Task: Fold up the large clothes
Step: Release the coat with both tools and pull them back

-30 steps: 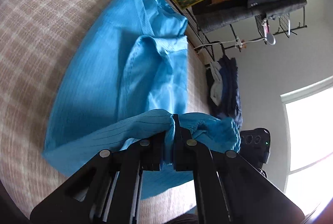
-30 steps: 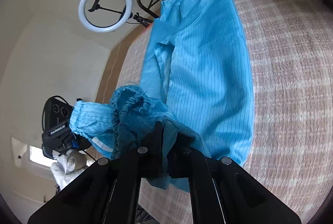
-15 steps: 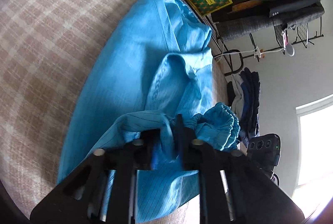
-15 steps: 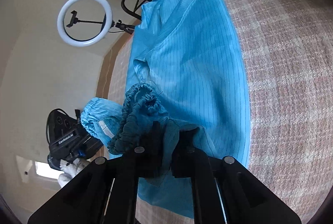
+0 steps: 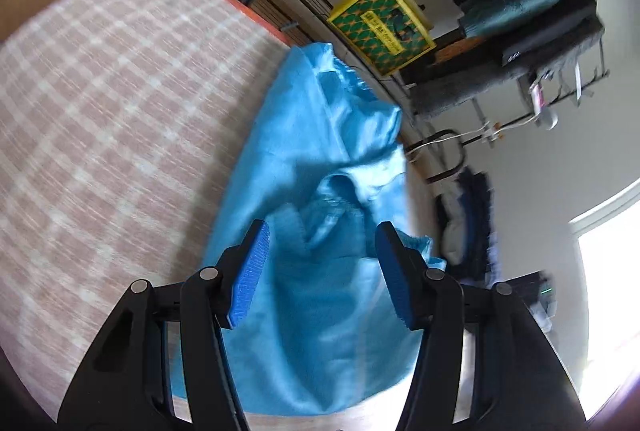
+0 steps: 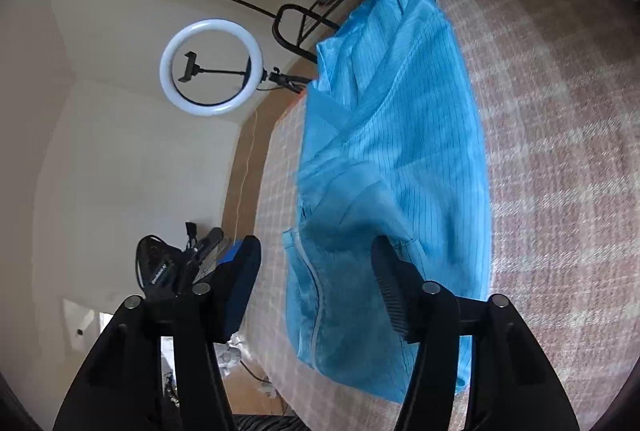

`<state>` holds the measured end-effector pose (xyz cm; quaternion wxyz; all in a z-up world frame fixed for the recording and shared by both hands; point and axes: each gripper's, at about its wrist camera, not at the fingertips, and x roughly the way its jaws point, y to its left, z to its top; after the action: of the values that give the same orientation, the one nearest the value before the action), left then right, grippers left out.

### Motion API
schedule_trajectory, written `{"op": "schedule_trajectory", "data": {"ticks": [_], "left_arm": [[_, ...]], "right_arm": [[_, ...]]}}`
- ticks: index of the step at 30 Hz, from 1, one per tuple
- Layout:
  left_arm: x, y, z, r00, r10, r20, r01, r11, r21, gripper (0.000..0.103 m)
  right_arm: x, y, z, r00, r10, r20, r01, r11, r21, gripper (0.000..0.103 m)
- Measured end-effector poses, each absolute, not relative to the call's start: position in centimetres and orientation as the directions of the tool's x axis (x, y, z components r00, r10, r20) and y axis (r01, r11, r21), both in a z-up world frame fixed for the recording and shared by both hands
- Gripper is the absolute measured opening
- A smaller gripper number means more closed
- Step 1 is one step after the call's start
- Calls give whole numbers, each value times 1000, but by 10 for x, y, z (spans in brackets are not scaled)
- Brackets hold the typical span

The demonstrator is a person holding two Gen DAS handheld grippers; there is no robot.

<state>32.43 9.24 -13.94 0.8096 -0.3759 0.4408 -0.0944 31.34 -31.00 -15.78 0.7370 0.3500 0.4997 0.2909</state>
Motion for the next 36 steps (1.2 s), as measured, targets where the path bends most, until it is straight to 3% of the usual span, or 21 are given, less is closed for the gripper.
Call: {"op": "schedule_trajectory", "data": {"ticks": [7, 13, 18, 20, 21, 22, 25, 28, 32, 36], "left_arm": [[333, 76, -164, 540, -445, -714, -79, 818, -570, 56], [342, 52, -178, 502, -399, -767, 30, 895, -445, 44], [346, 26, -190, 470, -362, -805, 132, 930, -342, 43], [349, 20, -195, 464, -346, -815, 145, 938, -315, 31], [350, 19, -199, 455, -337, -824, 144, 941, -306, 12], [352, 20, -202, 448, -332, -830, 136, 943, -303, 5], [351, 28, -202, 456, -338, -823, 110, 939, -325, 0], [345, 44, -191, 492, -372, -787, 60, 916, -396, 0], [337, 72, -185, 552, -345, -759, -42, 898, -438, 0], [341, 74, -202, 489, -346, -801, -75, 898, -434, 0]], "right_arm": [[300, -318, -169, 346, 569, -746, -113, 814, 569, 57], [299, -301, -198, 278, 551, -787, -125, 833, 539, 48], [298, -289, -203, 262, 530, -807, -161, 848, 505, 46], [299, -285, -205, 254, 526, -812, -163, 851, 500, 35], [299, -284, -208, 251, 524, -814, -164, 852, 498, 29], [300, -283, -209, 251, 520, -817, -163, 854, 493, 25], [298, -281, -211, 254, 510, -822, -176, 860, 479, 10], [297, -281, -208, 273, 514, -813, -190, 857, 478, 5], [294, -287, -206, 306, 496, -812, -199, 868, 455, 3], [294, -283, -210, 308, 478, -823, -209, 877, 432, 3]]}}
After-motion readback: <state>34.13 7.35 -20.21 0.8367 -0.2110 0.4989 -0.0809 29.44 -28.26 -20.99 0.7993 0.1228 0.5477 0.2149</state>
